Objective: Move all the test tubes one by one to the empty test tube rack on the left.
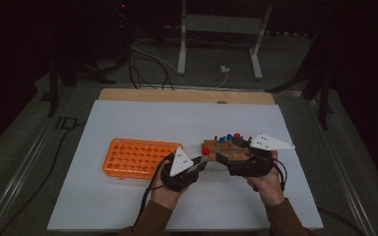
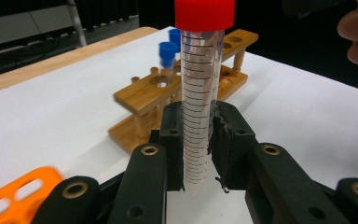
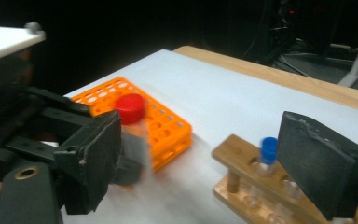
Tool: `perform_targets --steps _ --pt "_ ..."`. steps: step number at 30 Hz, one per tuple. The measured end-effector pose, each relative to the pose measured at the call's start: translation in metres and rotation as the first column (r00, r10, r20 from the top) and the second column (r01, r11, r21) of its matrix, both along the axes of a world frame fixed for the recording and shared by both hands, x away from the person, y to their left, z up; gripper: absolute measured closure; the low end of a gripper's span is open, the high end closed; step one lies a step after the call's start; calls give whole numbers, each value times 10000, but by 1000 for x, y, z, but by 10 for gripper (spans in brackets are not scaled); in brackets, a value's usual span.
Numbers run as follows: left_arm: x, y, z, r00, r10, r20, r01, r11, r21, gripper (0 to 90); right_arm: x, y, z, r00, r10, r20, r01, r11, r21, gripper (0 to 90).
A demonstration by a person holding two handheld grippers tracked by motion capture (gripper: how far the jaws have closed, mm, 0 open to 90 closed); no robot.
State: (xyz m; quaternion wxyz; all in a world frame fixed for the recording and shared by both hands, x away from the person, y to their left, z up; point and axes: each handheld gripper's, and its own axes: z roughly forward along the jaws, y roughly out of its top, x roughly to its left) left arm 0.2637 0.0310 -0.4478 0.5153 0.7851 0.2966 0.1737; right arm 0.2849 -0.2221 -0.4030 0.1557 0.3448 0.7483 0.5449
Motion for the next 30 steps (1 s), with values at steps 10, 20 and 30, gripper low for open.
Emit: perform_targets --steps 10,20,30 --pt "-8 34 8 9999 164 38 -162 9993 -344 754 12 -21 -8 9952 -972 -112 970 9951 -177 0" --pt "-18 62 6 9998 143 128 -139 9993 -341 754 15 -33 -13 9894 -1435 -215 1432 9896 -162 0" --pt "-20 89 6 9982 575 195 -566 9973 -474 754 16 -35 -16 9874 -1570 -193 1563 9871 -348 0"
